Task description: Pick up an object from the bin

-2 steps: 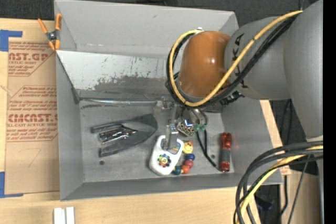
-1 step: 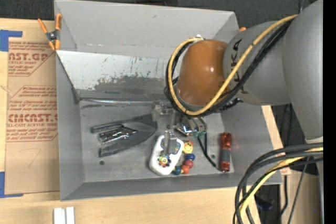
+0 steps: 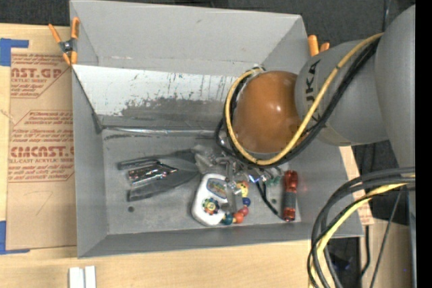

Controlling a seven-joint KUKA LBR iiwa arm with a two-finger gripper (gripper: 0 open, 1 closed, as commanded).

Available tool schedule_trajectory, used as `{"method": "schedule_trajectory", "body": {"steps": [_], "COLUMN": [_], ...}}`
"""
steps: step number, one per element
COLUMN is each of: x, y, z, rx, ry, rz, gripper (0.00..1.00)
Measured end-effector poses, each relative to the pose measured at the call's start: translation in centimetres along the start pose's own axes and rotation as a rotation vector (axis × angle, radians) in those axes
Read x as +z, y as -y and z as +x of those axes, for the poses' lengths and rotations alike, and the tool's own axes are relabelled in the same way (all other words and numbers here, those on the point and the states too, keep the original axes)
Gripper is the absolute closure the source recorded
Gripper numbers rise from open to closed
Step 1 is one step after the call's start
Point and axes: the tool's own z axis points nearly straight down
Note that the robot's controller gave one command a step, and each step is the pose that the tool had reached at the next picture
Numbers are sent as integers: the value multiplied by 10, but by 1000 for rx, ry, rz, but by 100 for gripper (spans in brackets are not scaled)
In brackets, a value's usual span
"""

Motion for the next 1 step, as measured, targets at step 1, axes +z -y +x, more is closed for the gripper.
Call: {"method": "schedule_trajectory", "body": {"steps": [1], "x": [7], "y": [18], "z": [20], "rx": [-62], "ry": [1], "rz": [0], "gripper": [0]}}
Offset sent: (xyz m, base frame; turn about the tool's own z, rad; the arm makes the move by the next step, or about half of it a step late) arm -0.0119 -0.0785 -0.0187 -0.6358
